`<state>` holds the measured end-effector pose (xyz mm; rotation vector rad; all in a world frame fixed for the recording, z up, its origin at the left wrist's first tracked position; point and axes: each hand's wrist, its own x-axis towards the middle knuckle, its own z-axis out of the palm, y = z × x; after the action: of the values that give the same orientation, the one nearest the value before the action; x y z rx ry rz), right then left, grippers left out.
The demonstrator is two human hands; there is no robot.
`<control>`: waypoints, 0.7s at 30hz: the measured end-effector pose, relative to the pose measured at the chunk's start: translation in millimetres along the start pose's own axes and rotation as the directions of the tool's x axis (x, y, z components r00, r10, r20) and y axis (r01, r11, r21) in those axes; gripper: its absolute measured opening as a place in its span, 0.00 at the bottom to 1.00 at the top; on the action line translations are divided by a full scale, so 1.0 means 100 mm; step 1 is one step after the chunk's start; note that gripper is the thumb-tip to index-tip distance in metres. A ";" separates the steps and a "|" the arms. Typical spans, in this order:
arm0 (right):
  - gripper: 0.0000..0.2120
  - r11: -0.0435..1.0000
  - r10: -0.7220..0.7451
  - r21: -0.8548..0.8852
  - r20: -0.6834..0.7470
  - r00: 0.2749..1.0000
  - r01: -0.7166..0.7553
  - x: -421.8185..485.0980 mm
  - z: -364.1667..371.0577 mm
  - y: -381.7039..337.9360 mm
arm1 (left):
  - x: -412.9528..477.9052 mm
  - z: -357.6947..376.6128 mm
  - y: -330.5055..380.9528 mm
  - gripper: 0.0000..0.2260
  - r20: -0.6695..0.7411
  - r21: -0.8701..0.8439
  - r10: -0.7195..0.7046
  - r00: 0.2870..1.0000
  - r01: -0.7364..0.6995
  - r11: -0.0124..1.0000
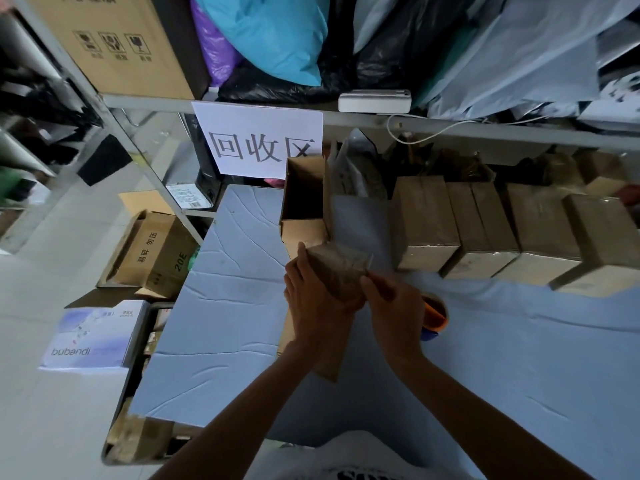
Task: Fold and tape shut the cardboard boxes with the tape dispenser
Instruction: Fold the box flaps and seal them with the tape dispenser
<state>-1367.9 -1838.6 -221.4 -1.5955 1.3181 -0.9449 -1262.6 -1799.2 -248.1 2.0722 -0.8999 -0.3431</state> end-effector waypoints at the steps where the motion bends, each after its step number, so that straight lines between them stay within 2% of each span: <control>1: 0.06 1.000 -0.018 -0.009 -0.002 1.000 0.018 -0.01 0.00 0.01 | -0.01 -0.02 0.01 0.53 0.009 -0.061 -0.004 1.000 0.005 0.998; 6: 0.04 1.000 0.028 0.012 -0.076 0.997 -0.027 0.12 -0.13 0.03 | -0.04 -0.10 0.10 0.27 -0.010 -0.256 -0.011 1.000 0.008 0.967; 9: 0.05 1.000 0.002 -0.023 -0.114 0.994 -0.005 0.16 -0.23 0.06 | -0.04 -0.14 0.16 0.17 -0.011 -0.319 0.023 1.000 -0.025 0.947; 13: 0.07 0.999 -0.040 -0.024 -0.055 0.998 0.038 0.17 -0.33 0.10 | -0.05 -0.15 0.14 0.14 -0.007 -0.316 0.074 0.997 -0.072 0.946; 21: 0.08 0.985 -0.163 -0.045 0.098 0.982 0.168 0.14 -0.42 0.16 | 0.02 -0.30 0.01 0.10 0.018 -0.169 0.251 0.968 -0.244 0.955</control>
<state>-1410.1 -1859.7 -220.7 -1.7901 1.1679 -0.9283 -1245.5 -1783.5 -228.3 1.7826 -1.1039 -0.3133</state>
